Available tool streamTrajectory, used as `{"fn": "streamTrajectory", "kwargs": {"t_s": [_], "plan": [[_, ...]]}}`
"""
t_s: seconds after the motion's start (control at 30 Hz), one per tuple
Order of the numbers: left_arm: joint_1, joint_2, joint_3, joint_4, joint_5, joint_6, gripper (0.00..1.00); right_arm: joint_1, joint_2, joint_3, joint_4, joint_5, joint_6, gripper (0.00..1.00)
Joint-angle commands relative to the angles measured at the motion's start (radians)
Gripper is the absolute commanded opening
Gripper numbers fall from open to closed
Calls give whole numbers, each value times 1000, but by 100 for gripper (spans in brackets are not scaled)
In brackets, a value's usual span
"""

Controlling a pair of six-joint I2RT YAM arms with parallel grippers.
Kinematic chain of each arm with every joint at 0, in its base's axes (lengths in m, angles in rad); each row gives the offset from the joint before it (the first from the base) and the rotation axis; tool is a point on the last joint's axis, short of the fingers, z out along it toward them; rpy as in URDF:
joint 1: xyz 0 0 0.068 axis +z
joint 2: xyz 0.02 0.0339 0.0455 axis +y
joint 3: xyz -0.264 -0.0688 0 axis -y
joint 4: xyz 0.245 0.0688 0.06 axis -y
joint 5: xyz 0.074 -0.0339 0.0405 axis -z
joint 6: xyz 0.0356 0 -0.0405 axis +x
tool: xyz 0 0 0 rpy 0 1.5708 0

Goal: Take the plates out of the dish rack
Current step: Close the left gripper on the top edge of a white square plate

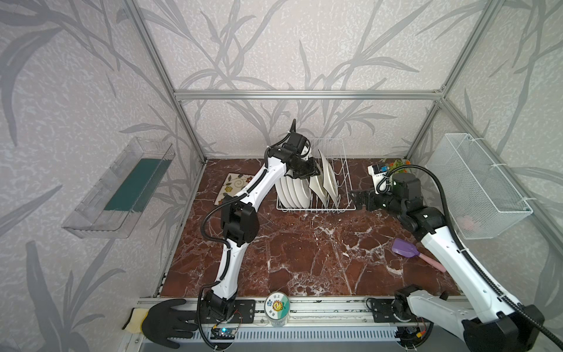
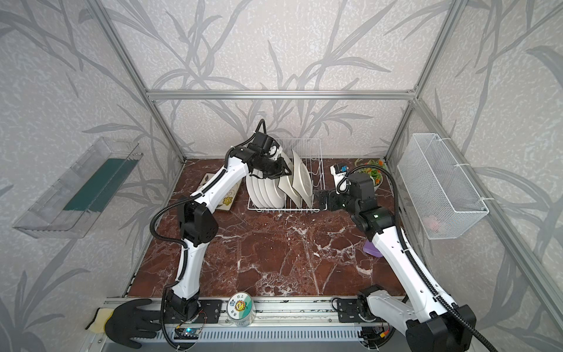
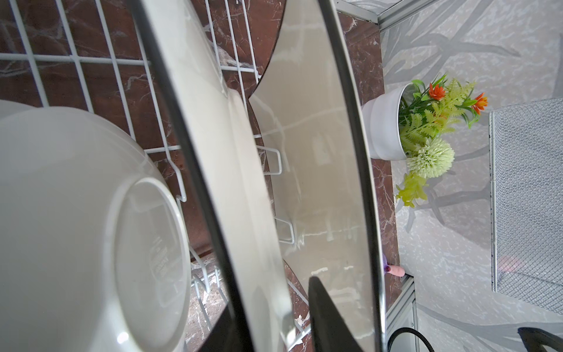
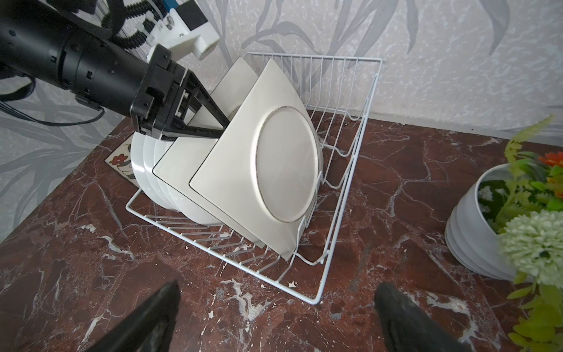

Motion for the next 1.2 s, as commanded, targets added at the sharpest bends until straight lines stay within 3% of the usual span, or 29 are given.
{"fn": "streamTrajectory", "kwargs": {"t_s": [0.0,0.57,0.93,1.07,1.17], "plan": [[-5,25,35,-5,-12,-4,32,-6,-6,-3,21,-9,0,99],[-8,45,60,-3,-8,-25,21,-12,-9,-9,29,-17,5,99],[-7,52,67,22,22,-55,9,-16,-12,-3,19,-15,0,99],[-8,45,69,35,26,-63,0,-16,-9,-2,21,-16,3,99],[-8,39,67,47,26,-68,0,-16,-6,-2,24,-18,7,99]]}}
